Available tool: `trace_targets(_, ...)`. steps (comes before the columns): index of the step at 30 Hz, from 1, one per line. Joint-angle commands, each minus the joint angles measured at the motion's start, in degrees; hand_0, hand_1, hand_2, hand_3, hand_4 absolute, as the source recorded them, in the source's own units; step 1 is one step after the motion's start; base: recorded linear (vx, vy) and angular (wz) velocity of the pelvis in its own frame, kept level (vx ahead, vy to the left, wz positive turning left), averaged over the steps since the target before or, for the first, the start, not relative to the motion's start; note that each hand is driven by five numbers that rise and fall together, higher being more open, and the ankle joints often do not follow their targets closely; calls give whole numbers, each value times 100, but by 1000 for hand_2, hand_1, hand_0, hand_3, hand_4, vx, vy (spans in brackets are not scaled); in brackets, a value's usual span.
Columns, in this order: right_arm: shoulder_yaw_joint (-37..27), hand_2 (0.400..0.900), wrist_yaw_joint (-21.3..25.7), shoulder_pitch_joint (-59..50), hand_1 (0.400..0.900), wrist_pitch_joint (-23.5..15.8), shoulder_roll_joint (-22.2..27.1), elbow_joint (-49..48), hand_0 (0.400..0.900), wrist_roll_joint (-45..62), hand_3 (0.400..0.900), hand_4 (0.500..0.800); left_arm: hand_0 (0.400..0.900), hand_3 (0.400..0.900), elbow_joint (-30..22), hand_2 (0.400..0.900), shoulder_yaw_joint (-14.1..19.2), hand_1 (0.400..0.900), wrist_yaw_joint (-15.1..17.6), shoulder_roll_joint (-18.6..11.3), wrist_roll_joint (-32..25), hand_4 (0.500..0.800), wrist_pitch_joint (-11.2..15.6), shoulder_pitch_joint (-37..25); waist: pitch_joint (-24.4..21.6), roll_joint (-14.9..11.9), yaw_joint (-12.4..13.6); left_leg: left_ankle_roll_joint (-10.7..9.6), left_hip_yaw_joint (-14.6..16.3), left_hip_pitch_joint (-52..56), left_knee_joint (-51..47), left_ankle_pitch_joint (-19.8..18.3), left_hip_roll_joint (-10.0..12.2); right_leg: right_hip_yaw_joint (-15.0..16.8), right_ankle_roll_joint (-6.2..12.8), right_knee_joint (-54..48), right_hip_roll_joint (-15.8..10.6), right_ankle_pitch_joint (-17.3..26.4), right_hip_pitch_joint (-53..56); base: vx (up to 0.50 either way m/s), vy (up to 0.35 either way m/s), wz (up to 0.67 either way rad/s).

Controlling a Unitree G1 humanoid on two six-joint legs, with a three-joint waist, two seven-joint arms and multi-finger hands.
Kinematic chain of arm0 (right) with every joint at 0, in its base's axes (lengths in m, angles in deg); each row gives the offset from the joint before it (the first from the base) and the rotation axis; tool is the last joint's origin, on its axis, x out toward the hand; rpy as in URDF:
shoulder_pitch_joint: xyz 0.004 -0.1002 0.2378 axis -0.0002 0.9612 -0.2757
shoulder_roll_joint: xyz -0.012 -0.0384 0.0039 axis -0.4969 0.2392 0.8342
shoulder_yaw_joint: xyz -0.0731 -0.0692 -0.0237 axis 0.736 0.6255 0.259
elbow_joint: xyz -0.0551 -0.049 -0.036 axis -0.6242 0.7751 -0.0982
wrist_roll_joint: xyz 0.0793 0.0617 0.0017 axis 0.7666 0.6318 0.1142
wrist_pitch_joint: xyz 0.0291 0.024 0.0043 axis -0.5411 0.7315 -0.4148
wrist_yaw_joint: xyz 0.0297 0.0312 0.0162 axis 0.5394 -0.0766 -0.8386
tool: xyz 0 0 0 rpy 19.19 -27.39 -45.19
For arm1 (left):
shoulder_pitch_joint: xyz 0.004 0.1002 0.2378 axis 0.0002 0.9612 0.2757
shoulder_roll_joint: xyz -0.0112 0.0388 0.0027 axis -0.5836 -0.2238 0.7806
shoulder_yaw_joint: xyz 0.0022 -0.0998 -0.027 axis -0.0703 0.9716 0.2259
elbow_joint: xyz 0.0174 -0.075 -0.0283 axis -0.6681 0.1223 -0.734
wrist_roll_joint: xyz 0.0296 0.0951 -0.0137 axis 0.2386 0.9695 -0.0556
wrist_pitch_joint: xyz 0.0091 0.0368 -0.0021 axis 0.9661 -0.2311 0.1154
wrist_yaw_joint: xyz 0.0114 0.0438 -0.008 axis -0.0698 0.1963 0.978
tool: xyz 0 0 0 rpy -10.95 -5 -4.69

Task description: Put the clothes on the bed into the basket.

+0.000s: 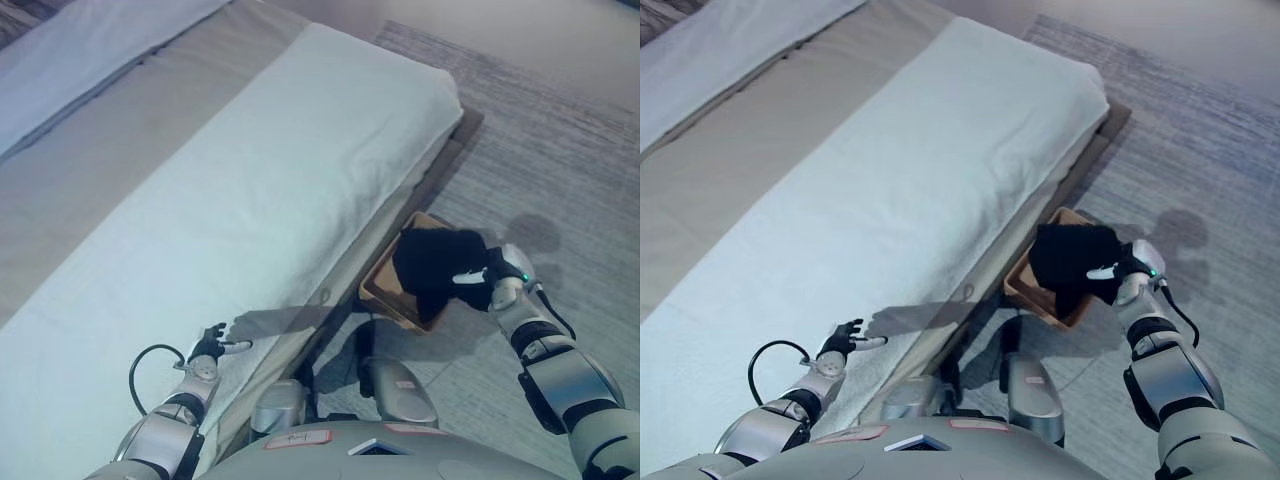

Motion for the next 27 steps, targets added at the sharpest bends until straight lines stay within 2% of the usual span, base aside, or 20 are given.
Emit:
trace_targets(1,211,400,307,-950,400,-259,295,29,400,-171,400,500,900,900,369,900,166,900,219,-552,-241,800,89,-220,-369,-11,119,-205,-225,-212,-273,300,-257,169,115,-627,-97,116,483,39,-184,16)
trace_targets(6,340,400,257,-989,400,-257,129,181,400,-168,400,500,900,900,453,900,276,900,197,-464,-207,800,32,-83,-521,-125,207,-339,-300,-84,-373,376,-136,-148,98,-1215,-5,205,925,111,-133,26)
trace_targets(13,477,400,152,-1013,400,-230,-13,329,400,-266,400,500,900,900,495,900,249,900,192,-322,-197,800,-32,-54,-575,-218,291,-409,-430,-101,-373,338,-27,-270,62,-1258,55,103,998,75,-61,20)
trace_targets(18,539,400,177,-1139,400,-86,-111,646,400,-493,400,500,900,900,565,900,230,900,177,-337,-200,800,-90,-162,-577,-232,345,-447,-456,-181,-373,324,2,-308,69,-1258,62,79,948,47,-10,12)
trace_targets(19,516,900,216,-1178,900,-39,-144,686,900,-532,900,800,900,900,565,900,229,900,193,-341,-223,800,-100,-203,-564,-225,351,-453,-456,-197,-373,327,4,-311,72,-1258,61,84,935,17,-5,10)
trace_targets(22,518,900,199,-1350,900,47,-186,840,900,-596,900,800,900,900,607,900,245,900,200,-373,-313,800,-134,-332,-525,-182,355,-472,-492,-287,-373,347,9,-322,77,-1258,55,95,866,-6,0,10)
trace_targets(27,453,900,256,-1181,900,106,-321,859,900,-680,900,800,900,900,604,900,278,900,204,-241,-305,800,-137,-144,-541,-101,332,-460,-500,-209,-373,303,-28,-289,80,-1258,23,82,957,15,11,-1)
